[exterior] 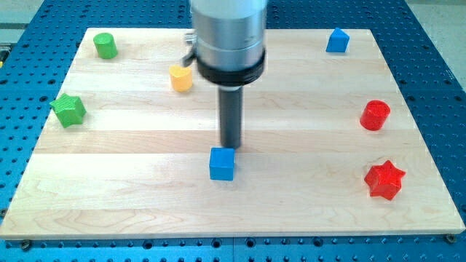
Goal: Push the yellow heart parallel to the left of the blue cube
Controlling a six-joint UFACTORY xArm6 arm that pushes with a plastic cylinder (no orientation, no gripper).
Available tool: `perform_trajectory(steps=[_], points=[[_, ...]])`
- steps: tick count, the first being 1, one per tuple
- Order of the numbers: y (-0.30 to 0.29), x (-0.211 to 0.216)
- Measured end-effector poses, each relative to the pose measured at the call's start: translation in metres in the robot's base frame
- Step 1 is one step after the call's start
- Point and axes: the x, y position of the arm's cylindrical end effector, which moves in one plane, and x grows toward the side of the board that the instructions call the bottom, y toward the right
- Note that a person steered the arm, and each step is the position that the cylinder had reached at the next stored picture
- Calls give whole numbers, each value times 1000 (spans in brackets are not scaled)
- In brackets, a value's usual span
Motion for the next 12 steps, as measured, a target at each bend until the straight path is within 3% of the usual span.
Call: perform_trajectory(steps=[1,3,4,5,6,7,9,11,12], points=[[8,35],[-48,81],[-8,0],[36,-112],[3,-161],[-58,-155],[-120,-58],[-104,-134],[-159,-82]])
